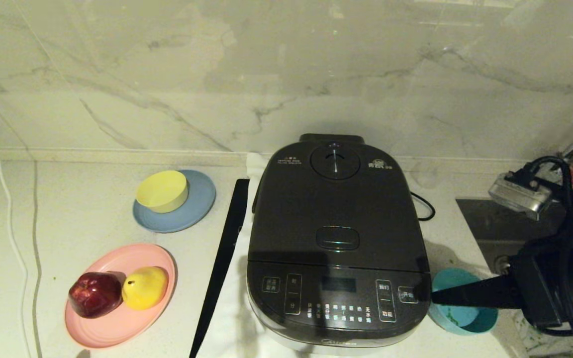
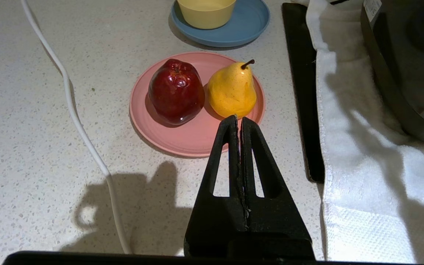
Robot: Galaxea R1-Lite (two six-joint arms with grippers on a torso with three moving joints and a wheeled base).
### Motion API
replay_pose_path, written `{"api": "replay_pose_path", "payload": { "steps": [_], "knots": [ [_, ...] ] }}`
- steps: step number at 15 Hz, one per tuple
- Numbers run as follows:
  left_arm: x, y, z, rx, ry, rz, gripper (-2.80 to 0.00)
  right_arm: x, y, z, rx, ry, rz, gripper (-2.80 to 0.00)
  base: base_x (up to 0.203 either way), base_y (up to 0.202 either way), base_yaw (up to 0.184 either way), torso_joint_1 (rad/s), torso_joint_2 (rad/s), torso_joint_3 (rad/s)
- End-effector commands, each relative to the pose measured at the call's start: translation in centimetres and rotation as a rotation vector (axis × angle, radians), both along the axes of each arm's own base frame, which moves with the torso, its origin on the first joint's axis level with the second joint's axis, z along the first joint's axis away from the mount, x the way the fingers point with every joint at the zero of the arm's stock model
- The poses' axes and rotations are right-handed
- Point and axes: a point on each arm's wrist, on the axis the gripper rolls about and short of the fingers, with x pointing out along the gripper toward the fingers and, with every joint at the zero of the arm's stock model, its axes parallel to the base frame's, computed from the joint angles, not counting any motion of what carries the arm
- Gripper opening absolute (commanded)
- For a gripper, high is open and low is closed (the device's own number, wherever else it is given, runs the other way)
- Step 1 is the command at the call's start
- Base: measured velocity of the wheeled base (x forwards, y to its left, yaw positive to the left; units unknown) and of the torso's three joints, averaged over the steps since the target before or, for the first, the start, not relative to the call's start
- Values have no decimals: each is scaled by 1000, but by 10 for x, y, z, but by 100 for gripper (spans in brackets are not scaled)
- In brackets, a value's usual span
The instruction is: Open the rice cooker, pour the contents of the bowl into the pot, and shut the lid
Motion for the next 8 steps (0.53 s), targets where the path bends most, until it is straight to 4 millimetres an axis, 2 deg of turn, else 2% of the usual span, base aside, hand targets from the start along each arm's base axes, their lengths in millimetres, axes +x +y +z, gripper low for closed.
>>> {"api": "replay_pose_path", "payload": {
  "steps": [1, 5, 8],
  "knots": [
    [0, 0, -1, -1, 3, 0, -280, -1, 0, -8, -13, 30, 3, -280, 0, 0, 0, 0, 0, 0],
    [0, 0, -1, -1, 3, 0, -280, -5, 1, -5, -7, 22, 17, -280, 0, 0, 0, 0, 0, 0],
    [0, 0, -1, -1, 3, 0, -280, -1, 3, -8, -14, 34, 17, -280, 0, 0, 0, 0, 0, 0]
  ]
}}
